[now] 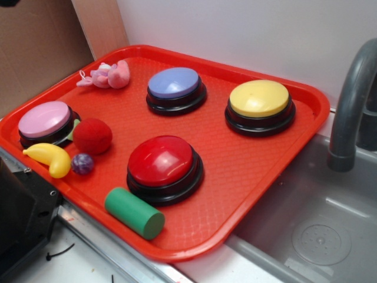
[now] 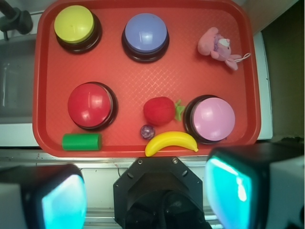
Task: Push the red button.
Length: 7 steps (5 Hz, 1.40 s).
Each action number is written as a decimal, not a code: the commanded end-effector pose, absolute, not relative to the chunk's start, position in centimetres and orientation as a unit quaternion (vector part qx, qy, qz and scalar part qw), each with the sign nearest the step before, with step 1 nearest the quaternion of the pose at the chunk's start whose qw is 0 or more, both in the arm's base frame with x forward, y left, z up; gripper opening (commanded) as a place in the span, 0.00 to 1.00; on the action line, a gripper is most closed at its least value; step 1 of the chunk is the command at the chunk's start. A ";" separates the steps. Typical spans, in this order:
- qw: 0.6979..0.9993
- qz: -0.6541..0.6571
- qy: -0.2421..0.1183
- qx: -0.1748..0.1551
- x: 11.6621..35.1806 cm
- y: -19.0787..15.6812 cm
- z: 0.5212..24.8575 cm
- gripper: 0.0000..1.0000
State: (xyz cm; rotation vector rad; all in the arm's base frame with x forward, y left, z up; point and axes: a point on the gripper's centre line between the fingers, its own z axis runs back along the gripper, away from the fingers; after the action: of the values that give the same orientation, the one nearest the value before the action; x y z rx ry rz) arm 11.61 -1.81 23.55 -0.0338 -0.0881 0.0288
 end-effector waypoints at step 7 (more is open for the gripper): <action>0.931 -0.365 -0.024 -0.003 17.4 -12.6 6.9 1.00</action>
State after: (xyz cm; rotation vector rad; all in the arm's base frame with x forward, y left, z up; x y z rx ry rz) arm 17.92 -11.60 6.20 -0.0047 -0.0167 -0.7461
